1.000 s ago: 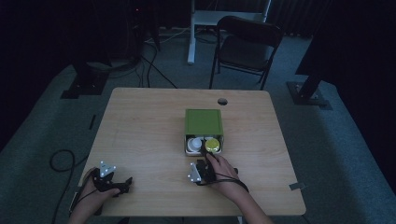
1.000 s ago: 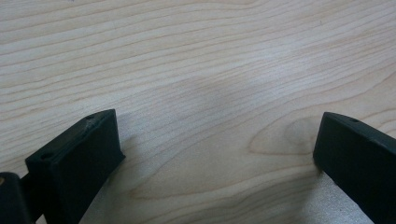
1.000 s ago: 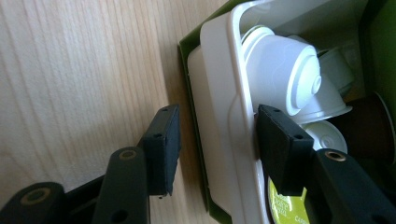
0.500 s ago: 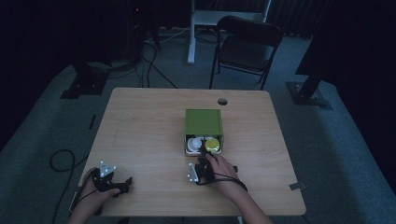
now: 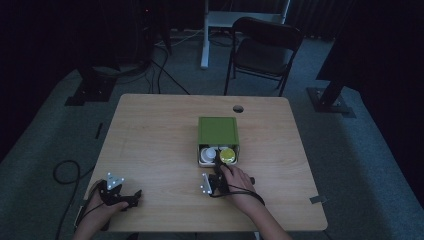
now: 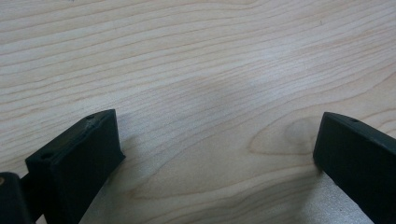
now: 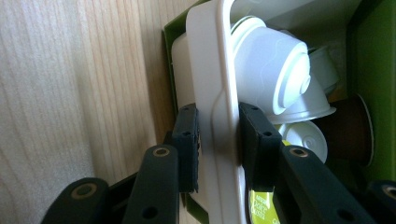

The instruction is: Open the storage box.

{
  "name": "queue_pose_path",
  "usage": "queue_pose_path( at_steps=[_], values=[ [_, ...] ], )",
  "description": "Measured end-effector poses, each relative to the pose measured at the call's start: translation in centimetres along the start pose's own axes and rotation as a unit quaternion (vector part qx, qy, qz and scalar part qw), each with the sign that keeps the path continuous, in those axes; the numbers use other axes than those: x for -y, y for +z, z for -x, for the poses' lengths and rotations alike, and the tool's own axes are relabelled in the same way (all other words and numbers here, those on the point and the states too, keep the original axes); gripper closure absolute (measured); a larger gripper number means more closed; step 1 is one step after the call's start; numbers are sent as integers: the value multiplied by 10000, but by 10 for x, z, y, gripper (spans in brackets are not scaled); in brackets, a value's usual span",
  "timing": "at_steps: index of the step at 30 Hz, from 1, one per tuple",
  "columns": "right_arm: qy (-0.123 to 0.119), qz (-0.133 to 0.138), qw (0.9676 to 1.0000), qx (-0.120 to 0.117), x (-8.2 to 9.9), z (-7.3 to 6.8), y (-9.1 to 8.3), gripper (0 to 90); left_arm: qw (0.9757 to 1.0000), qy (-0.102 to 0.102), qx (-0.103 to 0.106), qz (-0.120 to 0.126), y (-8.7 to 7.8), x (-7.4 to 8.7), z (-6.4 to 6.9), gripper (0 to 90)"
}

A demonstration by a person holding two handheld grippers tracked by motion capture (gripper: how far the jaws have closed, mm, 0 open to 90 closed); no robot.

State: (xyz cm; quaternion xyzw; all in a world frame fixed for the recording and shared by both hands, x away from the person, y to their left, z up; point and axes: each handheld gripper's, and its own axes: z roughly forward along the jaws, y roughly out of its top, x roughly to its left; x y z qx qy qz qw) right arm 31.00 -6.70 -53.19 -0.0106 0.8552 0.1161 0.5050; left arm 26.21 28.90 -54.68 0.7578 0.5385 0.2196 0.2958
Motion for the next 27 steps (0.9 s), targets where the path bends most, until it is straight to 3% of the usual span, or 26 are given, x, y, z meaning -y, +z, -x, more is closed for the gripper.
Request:
queue_pose_path(
  at_steps=[5,12,27],
  values=[
    [8,-56,10000,0,-1,0,0,700,10000,3,0,-1,0,0,0,9],
    [-233,1,9997,28,-1,-2,-3,714,10000,2,0,-1,0,0,0,9],
    [-160,39,9998,-66,-1,-5,-12,711,10000,3,0,-2,0,0,0,9]
  ],
)
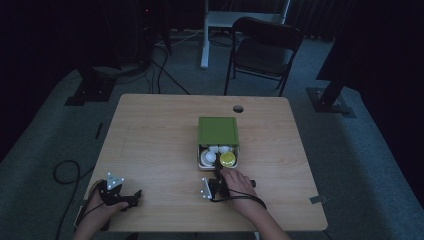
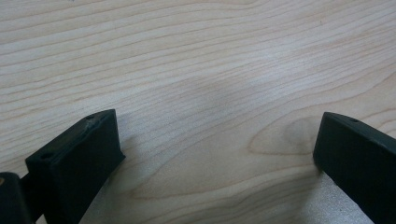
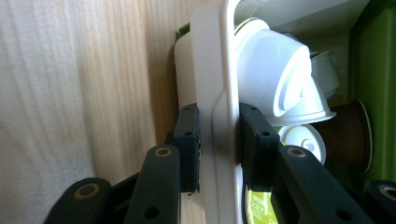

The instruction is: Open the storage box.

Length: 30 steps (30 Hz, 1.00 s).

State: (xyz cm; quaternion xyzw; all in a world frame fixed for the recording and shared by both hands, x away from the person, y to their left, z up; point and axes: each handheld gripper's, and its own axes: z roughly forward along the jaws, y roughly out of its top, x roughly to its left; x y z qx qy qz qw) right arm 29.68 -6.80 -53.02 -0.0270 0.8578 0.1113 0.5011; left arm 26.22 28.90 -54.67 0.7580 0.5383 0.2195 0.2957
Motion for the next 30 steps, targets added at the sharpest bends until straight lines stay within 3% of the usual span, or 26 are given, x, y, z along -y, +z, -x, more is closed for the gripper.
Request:
queue_pose_path(
  at_steps=[24,30],
  values=[
    [-215,32,9997,-63,-3,-17,-29,719,10000,-1,0,2,0,0,0,9],
    [-297,54,9994,-192,-4,-26,-38,727,10000,0,-1,1,0,0,0,9]
  ],
)
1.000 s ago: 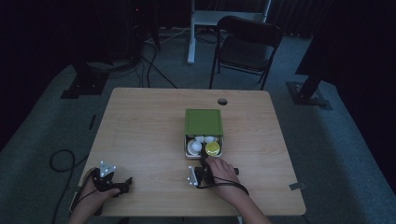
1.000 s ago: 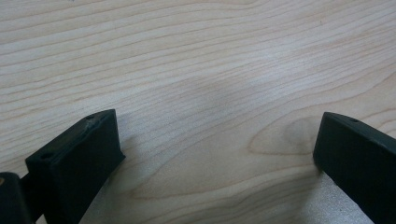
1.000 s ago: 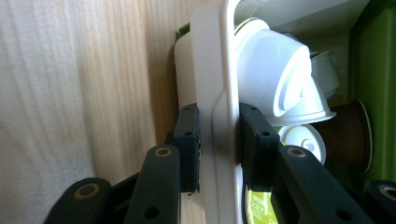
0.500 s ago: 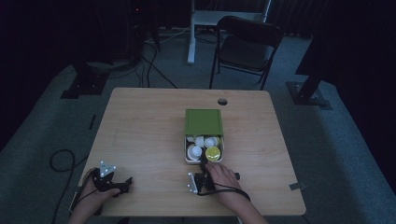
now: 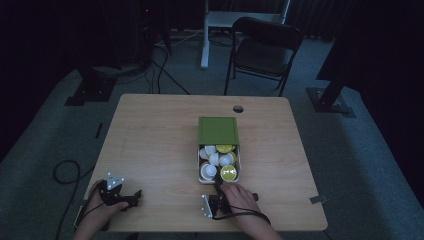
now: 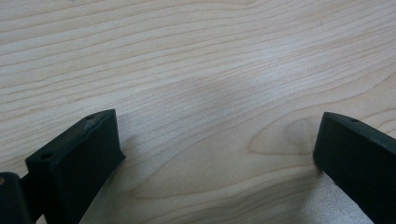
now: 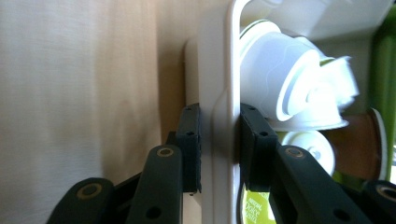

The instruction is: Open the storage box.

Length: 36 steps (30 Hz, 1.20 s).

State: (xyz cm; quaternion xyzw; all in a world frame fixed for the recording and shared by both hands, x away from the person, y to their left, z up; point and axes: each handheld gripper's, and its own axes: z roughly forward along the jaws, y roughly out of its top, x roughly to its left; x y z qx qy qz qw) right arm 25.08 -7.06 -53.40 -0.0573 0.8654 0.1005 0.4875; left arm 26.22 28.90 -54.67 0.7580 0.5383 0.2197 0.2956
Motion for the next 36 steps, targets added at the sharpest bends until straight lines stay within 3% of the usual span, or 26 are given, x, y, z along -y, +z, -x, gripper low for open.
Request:
queue_pose_path(
  at_steps=[36],
  values=[
    [17,174,9998,-72,-3,-14,-28,725,10000,-5,-1,-5,0,0,0,9]
  ],
)
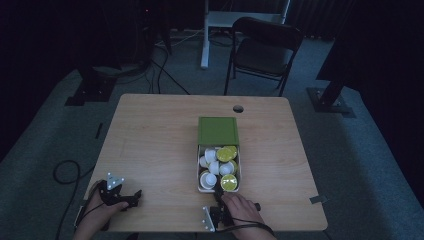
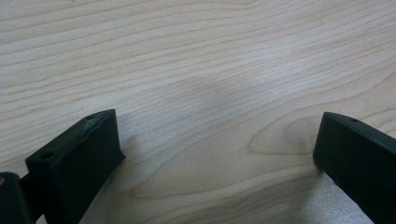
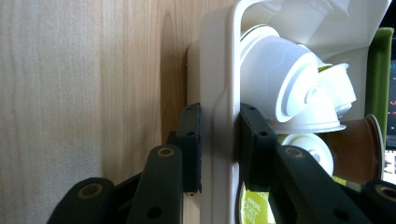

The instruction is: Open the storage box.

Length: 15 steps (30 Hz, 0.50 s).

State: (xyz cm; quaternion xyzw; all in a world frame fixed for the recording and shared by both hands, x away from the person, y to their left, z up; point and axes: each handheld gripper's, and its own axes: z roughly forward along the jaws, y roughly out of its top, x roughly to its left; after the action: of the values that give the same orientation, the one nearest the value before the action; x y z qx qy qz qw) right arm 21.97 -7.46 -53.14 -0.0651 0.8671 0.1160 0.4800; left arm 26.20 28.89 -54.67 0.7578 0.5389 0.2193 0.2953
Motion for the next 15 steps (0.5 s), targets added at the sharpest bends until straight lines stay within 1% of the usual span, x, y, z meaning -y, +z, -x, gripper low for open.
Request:
queue_pose_path(
  at_steps=[15],
  values=[
    [-9,37,10000,-35,0,-4,-8,723,10000,-2,-2,2,0,0,0,9]
  ],
)
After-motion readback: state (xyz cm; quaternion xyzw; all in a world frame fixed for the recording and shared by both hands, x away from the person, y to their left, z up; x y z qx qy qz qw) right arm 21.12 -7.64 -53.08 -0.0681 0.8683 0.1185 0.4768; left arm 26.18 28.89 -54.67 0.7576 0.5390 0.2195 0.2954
